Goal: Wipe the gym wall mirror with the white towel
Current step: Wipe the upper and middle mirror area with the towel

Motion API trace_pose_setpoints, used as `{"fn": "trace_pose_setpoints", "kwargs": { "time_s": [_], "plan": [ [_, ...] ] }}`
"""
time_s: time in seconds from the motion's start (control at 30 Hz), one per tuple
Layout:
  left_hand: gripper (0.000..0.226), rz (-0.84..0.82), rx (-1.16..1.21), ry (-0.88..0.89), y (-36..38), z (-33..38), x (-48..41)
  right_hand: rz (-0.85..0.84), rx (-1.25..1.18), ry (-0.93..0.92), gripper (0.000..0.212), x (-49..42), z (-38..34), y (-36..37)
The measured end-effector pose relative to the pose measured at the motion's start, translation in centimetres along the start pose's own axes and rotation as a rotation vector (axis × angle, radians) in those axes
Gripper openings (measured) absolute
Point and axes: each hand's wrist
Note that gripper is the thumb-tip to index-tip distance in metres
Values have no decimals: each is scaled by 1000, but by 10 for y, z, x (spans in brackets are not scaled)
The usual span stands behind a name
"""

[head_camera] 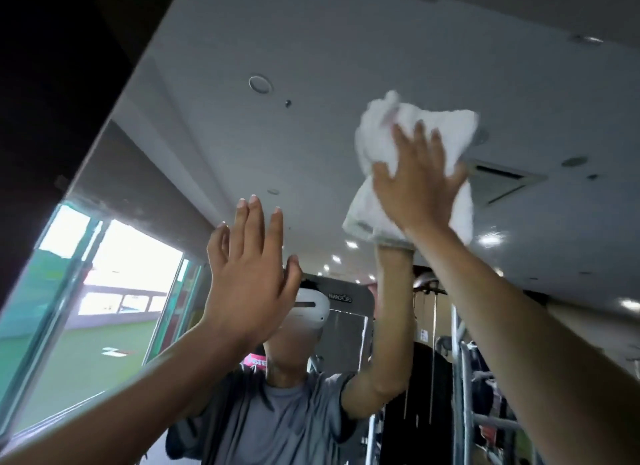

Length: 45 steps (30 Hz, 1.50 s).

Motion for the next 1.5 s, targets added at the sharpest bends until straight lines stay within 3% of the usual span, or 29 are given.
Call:
{"fn": "trace_pose_setpoints", "kwargs": {
  "time_s": [0.13, 0.2, 0.27, 0.37, 0.43, 0.5, 0.67, 0.73, 0.8, 0.93, 1.0, 1.17, 1.23, 1.3, 1.43, 1.5],
  "plan": [
    [64, 18, -16, 53, 18, 30, 7, -167, -21, -686, 70, 56, 35, -10],
    [62, 30, -22, 65, 26, 48, 7, -196, 12, -886, 72, 53, 83, -14],
    [61, 36, -27, 76, 36, 67, 6, -124, 8, -697, 70, 36, 134, -16],
    [57, 63, -25, 96, 49, 97, 6, 32, -37, -34, 61, 13, 165, -19],
    [54, 88, -21, 117, 57, 117, 11, 47, -8, 153, 61, 9, 157, -15],
    [52, 105, -6, 133, 65, 138, 21, -1, 5, 70, 64, 23, 145, -16],
    [54, 79, -10, 170, 86, 181, 47, -123, -7, -683, 68, 87, 182, -31],
    [53, 71, -19, 168, 91, 194, 49, -185, -6, -764, 71, 80, 221, -36],
    [52, 73, -38, 191, 95, 202, 49, -126, -7, -620, 70, 59, 255, -37],
    [51, 102, -94, 270, 98, 211, 44, 46, 2, 53, 60, 30, 270, -34],
    [51, 120, -107, 250, 99, 215, 43, 37, 31, 66, 62, 35, 257, -32],
    [54, 117, -126, 178, 108, 229, 48, -153, 29, -660, 72, 90, 288, -46],
    [57, 118, -155, 224, 114, 235, 49, -179, 47, -804, 73, 96, 325, -51],
    [60, 114, -193, 296, 120, 243, 50, -110, 22, -608, 72, 91, 356, -53],
    [67, 113, -227, 301, 130, 266, 45, 51, -6, 222, 61, 62, 349, -49],
    [70, 105, -206, 288, 135, 280, 44, 12, 23, 243, 62, 67, 328, -46]
  ]
}}
Point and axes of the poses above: each hand's wrist, its own x-axis away from the middle knuckle, its own y-axis out of the palm, z = x × y, and after that the axes turned 11 degrees about -y, right-handed
